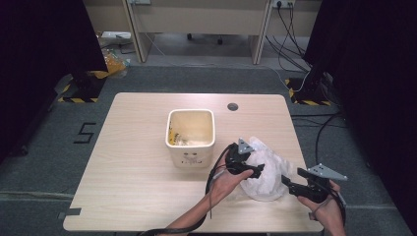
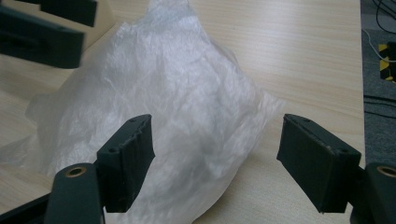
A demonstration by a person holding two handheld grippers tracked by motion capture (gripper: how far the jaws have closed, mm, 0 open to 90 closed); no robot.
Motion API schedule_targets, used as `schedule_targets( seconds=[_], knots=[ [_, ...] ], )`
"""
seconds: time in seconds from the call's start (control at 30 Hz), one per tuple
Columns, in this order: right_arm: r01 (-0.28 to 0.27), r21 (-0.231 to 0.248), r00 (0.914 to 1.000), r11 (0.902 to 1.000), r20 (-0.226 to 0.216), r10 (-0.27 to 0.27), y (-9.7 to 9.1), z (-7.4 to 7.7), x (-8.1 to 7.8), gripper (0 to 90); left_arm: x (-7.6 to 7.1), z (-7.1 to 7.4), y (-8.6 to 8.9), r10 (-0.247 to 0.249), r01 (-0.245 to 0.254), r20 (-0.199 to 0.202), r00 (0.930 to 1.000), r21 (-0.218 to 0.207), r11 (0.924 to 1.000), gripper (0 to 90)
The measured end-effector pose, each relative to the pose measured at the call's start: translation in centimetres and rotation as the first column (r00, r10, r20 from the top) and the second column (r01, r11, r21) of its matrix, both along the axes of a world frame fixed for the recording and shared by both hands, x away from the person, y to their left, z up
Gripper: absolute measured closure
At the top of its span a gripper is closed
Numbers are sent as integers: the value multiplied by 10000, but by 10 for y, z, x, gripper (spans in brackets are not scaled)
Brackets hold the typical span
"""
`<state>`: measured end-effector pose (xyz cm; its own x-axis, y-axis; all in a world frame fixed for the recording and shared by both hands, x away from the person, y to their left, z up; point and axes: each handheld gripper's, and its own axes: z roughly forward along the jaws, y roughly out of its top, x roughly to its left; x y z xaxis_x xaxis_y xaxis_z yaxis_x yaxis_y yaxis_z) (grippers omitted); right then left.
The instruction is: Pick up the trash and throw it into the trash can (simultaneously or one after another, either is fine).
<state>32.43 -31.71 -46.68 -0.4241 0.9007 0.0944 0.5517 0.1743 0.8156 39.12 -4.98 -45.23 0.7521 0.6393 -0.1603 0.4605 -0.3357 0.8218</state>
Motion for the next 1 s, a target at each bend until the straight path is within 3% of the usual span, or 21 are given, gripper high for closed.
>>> schedule_targets(
  seconds=[0.43,0.5,0.67,0.87,0.9,1.0],
  knots=[
    [-207,-30,9998,9998,-25,207,6,-1,0,266,-32,1,58,-60,61,50,10000,-54,10000,179],
    [-140,-32,9999,9999,-5,140,5,0,0,266,-40,-4,75,-107,107,-131,9999,-14,9999,180],
    [-171,-59,9998,9998,-62,170,7,-1,0,266,-46,-14,95,37,-34,-179,9998,166,9999,185],
    [-179,-99,9998,9998,-71,178,7,-2,2,266,-58,-26,134,528,-526,-24,9986,442,9976,181],
    [-181,-110,9998,9998,-80,180,8,-2,2,266,-62,-31,151,833,-832,16,9965,530,9951,181],
    [-159,-86,9998,9998,-82,158,8,-1,2,266,-65,-37,178,1335,-1324,-123,9910,639,9891,180]
  ],
)
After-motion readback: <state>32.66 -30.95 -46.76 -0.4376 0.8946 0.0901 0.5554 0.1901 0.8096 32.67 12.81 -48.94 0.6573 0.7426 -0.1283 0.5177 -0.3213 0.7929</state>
